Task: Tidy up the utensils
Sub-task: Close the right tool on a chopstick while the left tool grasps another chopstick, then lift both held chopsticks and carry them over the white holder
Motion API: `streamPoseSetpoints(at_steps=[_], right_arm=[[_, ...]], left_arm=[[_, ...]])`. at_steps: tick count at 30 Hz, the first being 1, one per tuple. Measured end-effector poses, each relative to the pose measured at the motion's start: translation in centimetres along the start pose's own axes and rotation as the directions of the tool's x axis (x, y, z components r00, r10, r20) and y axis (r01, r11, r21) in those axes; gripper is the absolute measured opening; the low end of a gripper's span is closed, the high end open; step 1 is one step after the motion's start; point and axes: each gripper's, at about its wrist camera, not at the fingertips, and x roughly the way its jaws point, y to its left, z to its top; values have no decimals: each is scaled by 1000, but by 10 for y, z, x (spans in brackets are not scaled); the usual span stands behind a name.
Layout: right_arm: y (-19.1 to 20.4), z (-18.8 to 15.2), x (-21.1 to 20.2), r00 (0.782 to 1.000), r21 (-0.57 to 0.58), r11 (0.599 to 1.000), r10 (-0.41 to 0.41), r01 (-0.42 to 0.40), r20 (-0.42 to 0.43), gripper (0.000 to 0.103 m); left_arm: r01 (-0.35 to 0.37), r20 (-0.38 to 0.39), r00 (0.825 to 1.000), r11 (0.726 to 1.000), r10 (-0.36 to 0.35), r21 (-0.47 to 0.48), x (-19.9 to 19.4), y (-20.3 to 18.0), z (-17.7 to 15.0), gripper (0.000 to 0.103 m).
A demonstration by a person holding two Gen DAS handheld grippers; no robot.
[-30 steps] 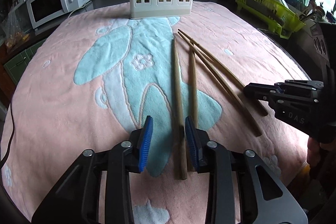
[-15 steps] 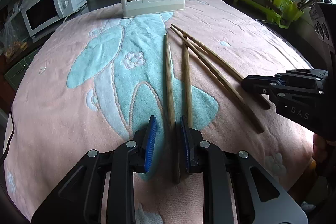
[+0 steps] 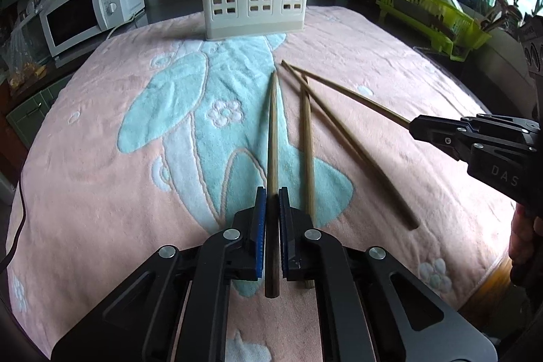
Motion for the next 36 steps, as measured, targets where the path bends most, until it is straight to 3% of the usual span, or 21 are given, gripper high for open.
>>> streamPoseSetpoints(at_steps=[16, 27, 36], right_arm=[[2, 50, -37, 988, -9, 1000, 24, -23, 150, 7], [2, 52, -37, 988, -3, 1000, 30, -29, 154, 7], [4, 52, -37, 987, -10, 999, 35, -33, 156, 7]], left_arm=[[63, 182, 982, 993, -45, -98, -38, 34, 40, 5], [98, 39, 995, 993, -96, -58, -15, 29, 10, 9], [65, -29, 997, 997, -66, -34, 3, 22, -11, 9]])
